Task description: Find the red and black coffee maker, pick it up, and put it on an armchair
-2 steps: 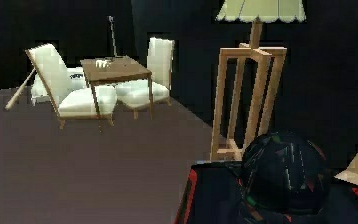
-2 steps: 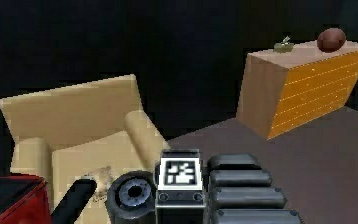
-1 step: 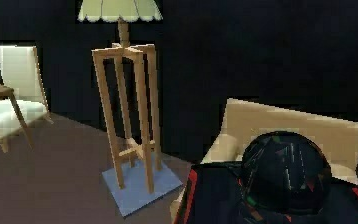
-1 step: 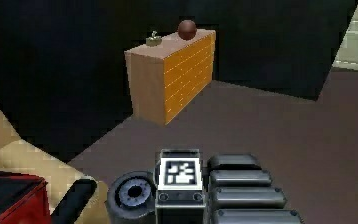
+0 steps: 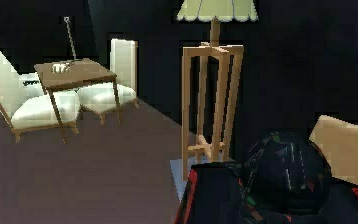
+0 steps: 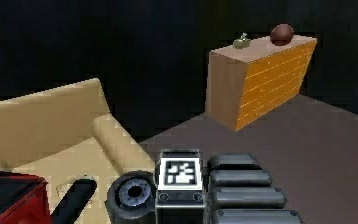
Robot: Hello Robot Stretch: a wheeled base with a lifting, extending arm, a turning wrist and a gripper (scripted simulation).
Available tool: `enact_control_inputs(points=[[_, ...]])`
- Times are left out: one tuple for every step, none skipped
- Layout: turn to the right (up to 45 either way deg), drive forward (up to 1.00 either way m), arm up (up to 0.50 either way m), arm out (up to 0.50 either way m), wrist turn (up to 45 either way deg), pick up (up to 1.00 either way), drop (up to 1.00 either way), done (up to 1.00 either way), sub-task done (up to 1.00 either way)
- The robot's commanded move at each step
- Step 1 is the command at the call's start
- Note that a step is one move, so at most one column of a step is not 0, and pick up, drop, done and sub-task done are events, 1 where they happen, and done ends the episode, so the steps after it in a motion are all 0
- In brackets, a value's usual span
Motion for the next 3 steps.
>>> enact_control_inputs(points=[[-3.0,0.00,0.00,0.00,0.0,0.00,0.00,0.00,0.00],[24.0,0.00,0.00,0.00,0.0,0.00,0.00,0.00,0.00],[-21.0,0.00,0.00,0.00,0.0,0.00,0.00,0.00,0.00]])
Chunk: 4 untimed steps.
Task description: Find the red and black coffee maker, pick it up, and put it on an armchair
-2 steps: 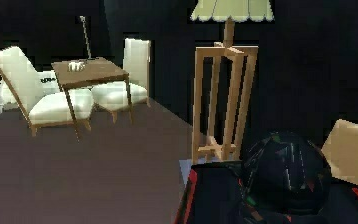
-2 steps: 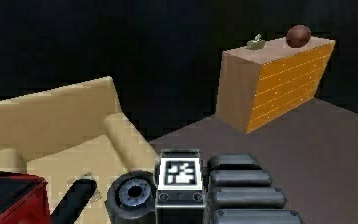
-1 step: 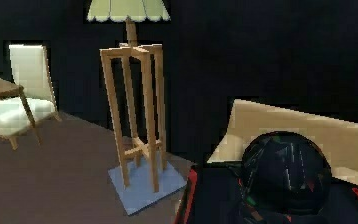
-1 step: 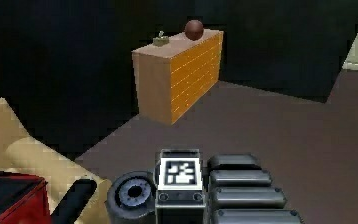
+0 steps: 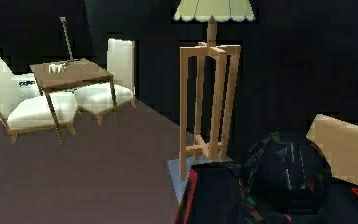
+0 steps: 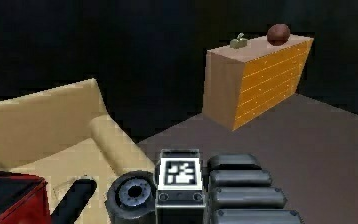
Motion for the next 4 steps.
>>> enact_control_inputs(points=[[18.0,0.00,0.00,0.00,0.0,0.00,0.00,0.00,0.00],[30.0,0.00,0.00,0.00,0.0,0.00,0.00,0.00,0.00],[0.0,0.25,0.00,0.00,0.0,0.00,0.00,0.00,0.00],[-45.0,0.00,0.00,0.00,0.0,0.00,0.00,0.00,0.00]])
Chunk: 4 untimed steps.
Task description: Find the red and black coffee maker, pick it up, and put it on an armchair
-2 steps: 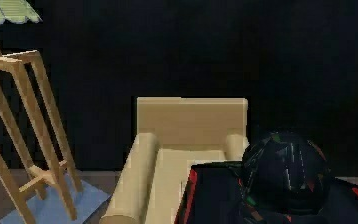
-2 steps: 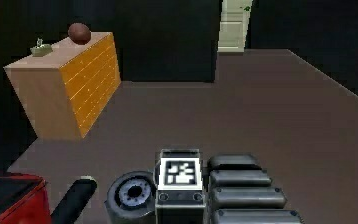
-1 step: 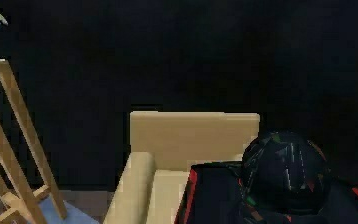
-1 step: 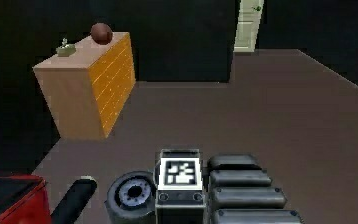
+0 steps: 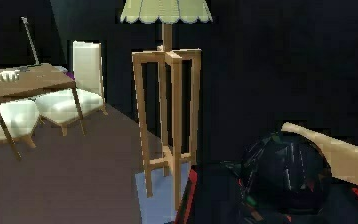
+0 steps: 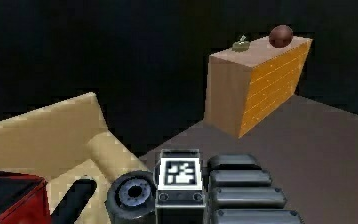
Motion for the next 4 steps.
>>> enact_control_inputs(points=[[-27.0,0.00,0.00,0.00,0.0,0.00,0.00,0.00,0.00],[0.0,0.00,0.00,0.48,0.0,0.00,0.00,0.00,0.00],[0.0,0.00,0.00,0.00,45.0,0.00,0.00,0.00,0.00],[0.0,0.00,0.00,0.00,45.0,0.00,0.00,0.00,0.00]])
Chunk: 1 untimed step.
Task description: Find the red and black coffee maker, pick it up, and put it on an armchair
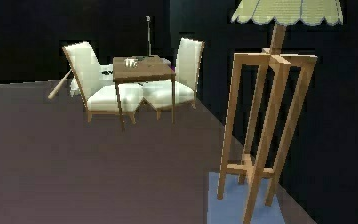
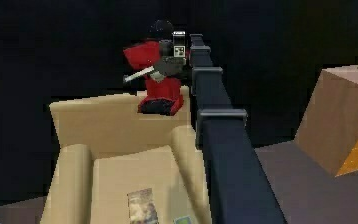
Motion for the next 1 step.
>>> enact_control_inputs(points=[[0.0,0.00,-0.38,0.00,0.0,0.00,0.00,0.00,0.00]])
